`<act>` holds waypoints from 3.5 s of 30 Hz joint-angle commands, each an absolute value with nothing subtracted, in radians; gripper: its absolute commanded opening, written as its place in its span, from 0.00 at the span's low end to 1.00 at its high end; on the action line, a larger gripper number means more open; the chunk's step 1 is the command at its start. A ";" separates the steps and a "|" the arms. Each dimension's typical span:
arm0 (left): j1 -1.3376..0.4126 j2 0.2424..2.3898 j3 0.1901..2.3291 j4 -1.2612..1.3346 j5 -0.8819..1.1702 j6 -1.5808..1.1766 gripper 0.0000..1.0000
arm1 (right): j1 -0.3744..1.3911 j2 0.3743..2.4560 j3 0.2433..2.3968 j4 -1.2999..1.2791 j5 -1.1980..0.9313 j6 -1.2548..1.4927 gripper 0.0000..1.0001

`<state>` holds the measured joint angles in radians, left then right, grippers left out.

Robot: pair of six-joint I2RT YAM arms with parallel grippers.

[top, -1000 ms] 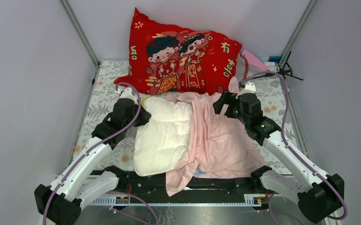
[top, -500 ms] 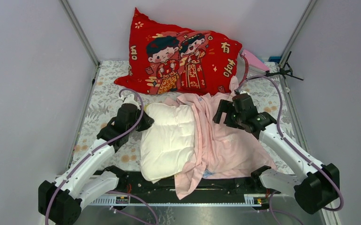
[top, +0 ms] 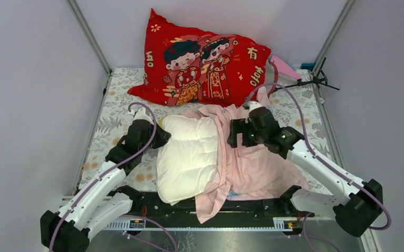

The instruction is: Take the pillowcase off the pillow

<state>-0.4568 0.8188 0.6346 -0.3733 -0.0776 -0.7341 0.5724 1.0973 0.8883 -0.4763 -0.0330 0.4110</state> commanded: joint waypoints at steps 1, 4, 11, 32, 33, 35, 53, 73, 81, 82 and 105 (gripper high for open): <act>-0.460 0.799 0.638 -0.289 -0.076 -0.764 0.00 | 0.748 1.139 0.996 -0.519 0.082 0.367 1.00; -0.460 0.785 0.640 -0.290 -0.078 -0.768 0.00 | 0.818 1.200 1.010 -0.532 0.147 0.389 1.00; -0.460 0.736 0.749 -0.417 -0.159 -0.710 0.00 | 0.831 1.274 0.940 -0.529 0.262 0.421 0.99; -0.417 0.804 0.939 -0.776 -0.514 -0.592 0.00 | 0.379 0.943 0.729 -0.475 0.445 0.631 0.05; -0.391 0.841 0.932 -0.767 -0.454 -0.590 0.00 | 0.372 0.912 0.730 -0.478 0.454 0.639 0.05; -0.334 0.920 0.914 -0.742 -0.348 -0.588 0.00 | 0.371 0.870 0.733 -0.476 0.470 0.658 0.05; -0.155 1.078 0.976 -0.456 0.156 -0.644 0.67 | 0.373 0.916 0.812 -0.292 -0.104 0.510 0.00; -1.151 1.251 1.015 -0.673 -0.313 -0.365 0.98 | 0.378 1.026 0.849 -0.296 -0.112 0.490 0.01; -1.163 1.419 0.986 -0.635 -0.321 -0.430 0.78 | 0.377 1.027 0.844 -0.274 -0.118 0.497 0.01; -1.162 1.435 0.987 -0.635 -0.335 -0.439 0.65 | 0.378 1.025 0.844 -0.275 -0.110 0.498 0.01; -0.886 0.971 0.927 -0.494 -0.273 -0.542 0.00 | 0.607 0.983 0.964 -0.397 -0.031 0.381 0.85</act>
